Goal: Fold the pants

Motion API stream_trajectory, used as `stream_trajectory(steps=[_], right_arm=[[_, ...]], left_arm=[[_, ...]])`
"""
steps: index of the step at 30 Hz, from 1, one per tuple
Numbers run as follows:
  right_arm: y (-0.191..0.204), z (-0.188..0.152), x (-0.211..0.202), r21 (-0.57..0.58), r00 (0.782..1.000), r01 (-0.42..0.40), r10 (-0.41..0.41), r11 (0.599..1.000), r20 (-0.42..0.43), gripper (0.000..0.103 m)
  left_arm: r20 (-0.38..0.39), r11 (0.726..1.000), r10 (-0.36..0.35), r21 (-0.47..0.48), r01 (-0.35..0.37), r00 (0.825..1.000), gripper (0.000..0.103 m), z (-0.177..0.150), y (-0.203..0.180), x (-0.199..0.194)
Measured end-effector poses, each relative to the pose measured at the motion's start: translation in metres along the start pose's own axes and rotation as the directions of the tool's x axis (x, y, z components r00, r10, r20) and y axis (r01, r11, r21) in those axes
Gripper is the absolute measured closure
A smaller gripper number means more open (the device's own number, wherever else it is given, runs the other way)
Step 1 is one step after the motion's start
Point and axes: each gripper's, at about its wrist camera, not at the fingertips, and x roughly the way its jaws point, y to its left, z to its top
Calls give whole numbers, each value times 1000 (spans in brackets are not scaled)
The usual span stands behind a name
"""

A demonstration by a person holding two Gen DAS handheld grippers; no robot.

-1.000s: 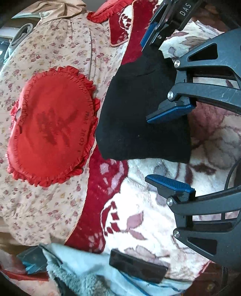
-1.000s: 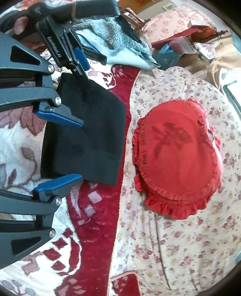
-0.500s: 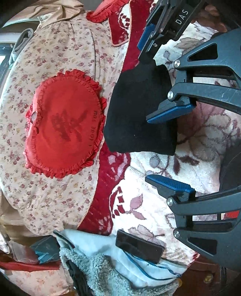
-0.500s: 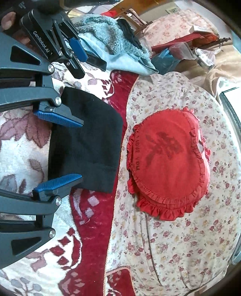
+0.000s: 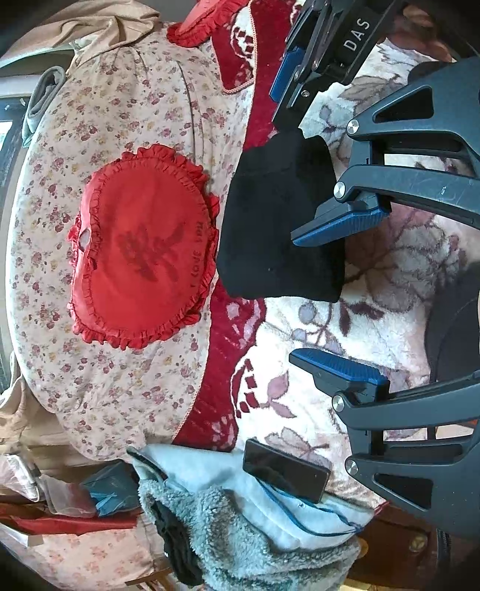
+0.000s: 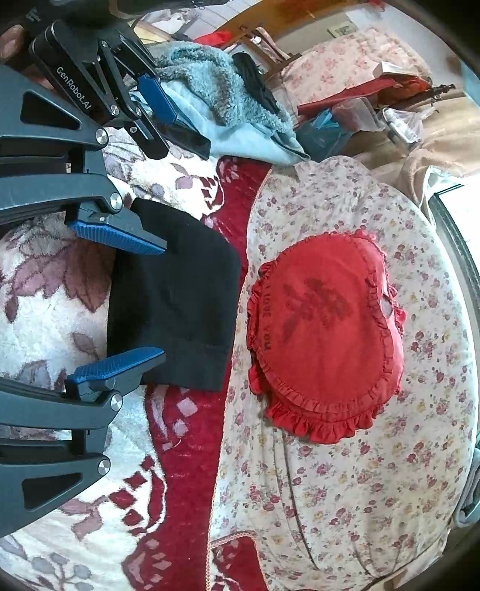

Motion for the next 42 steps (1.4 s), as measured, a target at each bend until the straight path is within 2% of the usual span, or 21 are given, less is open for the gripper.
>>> stream_trajectory(steps=[10, 42], right_arm=[[-1, -2, -4, -1, 1000, -5, 5, 1000, -2, 53], [4, -5, 6, -15, 999, -8, 8, 1000, -37, 53]], left_arm=[[10, 1000, -23, 5, 23, 1000, 46, -5, -3, -8], [11, 1000, -12, 27, 11, 1000, 46, -10, -5, -2]])
